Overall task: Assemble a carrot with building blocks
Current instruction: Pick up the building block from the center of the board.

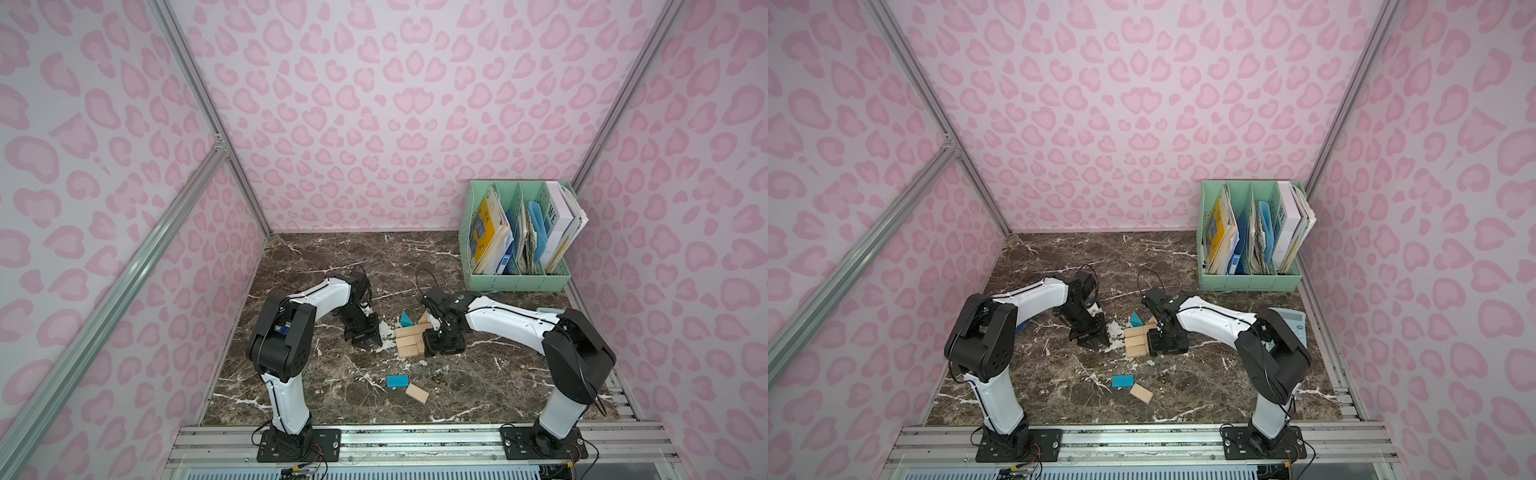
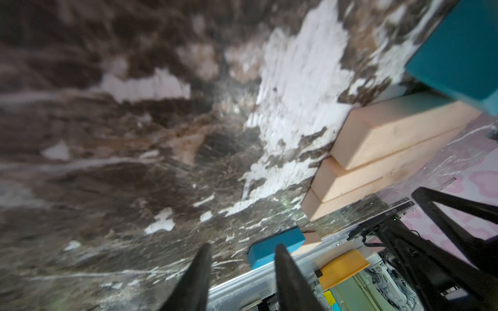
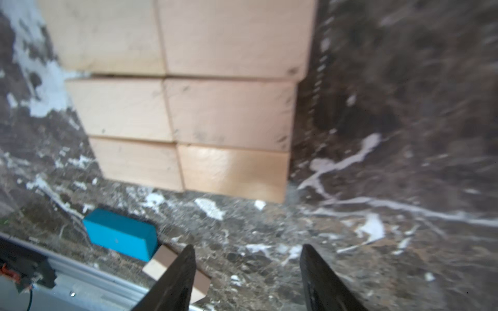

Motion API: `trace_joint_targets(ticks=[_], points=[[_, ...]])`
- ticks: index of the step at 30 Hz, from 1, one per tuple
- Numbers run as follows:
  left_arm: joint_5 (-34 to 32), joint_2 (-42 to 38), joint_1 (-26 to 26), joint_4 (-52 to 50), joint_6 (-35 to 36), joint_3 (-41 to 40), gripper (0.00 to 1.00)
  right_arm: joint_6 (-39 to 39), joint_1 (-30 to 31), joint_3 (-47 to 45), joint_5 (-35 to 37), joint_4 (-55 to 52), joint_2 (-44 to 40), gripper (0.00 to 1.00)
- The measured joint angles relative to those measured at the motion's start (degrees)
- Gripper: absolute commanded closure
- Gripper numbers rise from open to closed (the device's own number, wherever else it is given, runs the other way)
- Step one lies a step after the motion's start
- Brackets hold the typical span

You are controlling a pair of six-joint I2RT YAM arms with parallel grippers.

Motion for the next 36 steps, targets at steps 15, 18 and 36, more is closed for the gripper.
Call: trace_joint_targets(ticks=[15,18,36], points=[[0.87,-2.89,-3.04,-1.97,2.19,-7.56,0.65,-2.16,13.97,0.48,2.01,0.87,-0.98,0.39],[1.11,-3.56,-2.47,-1.99,2.19,-6.73,0.65,-3.56,15.10,0.83,4.66,0.55,-0.17,0.40],[7.67,-6.51,14.27,-5.35,6.71,-6.10,0.64,-17.97,21.20,-2.95,7.10,5.99,0.81,0.43]])
